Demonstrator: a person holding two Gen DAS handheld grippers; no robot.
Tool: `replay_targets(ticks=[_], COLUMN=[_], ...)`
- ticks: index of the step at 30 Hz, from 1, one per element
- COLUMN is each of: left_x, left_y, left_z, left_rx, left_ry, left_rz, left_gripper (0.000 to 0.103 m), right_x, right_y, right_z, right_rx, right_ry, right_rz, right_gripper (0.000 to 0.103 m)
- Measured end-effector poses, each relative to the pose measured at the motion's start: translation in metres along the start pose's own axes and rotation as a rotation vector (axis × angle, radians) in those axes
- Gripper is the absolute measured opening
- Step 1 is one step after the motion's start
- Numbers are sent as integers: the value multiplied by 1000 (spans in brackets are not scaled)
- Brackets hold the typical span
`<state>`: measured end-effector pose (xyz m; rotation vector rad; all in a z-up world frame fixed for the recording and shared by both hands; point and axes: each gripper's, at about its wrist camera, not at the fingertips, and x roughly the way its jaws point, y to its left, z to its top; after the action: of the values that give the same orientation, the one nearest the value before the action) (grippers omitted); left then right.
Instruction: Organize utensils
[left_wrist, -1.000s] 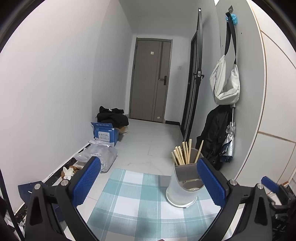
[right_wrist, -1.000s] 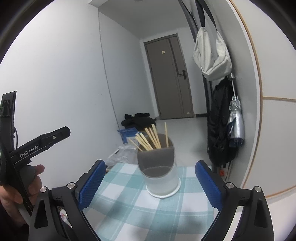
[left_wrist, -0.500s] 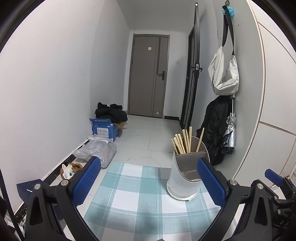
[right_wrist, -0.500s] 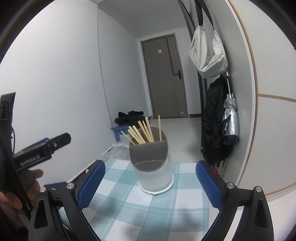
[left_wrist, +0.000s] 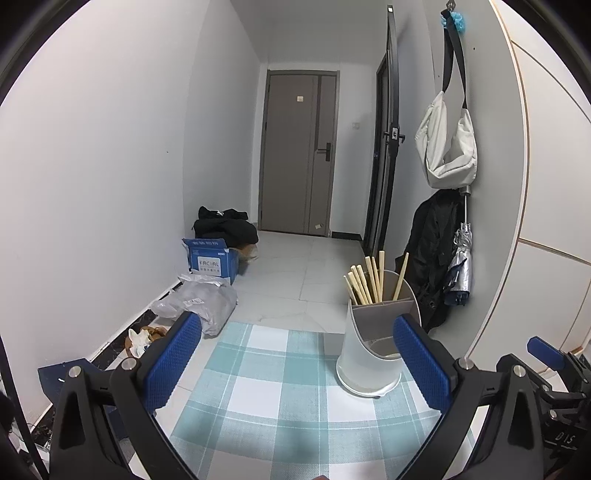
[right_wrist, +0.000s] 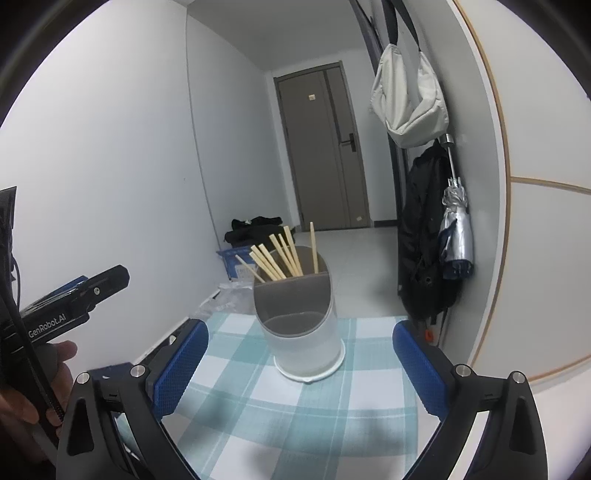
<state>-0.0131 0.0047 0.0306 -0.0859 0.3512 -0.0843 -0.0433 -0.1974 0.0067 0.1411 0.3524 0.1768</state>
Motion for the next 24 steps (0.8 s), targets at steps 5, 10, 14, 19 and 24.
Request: replay_targets(ticks=[5,10,14,19,24], left_x=[3,1,1,0,2], left_y=[3,1,0,-2,-2], left_z=[-1,-2,-2,-2,-3], left_rx=[-18,-5,3,9,6], left_ry=[25,15,11,13,17], left_rz=[-3,-3,4,2,8], left_gripper=[102,102,102,102,102], right_x=[-2,-3,-3,-4,-4], right_y=[-2,-7,-7,-7,-7], right_z=[-1,-1,-1,-1,-1], right_rx=[4,25,35,31,30], right_ry=[-1,-2,2,-3,-3], right_rz=[-9,-21,-23,-26,-27], right_gripper=[102,102,102,102,102])
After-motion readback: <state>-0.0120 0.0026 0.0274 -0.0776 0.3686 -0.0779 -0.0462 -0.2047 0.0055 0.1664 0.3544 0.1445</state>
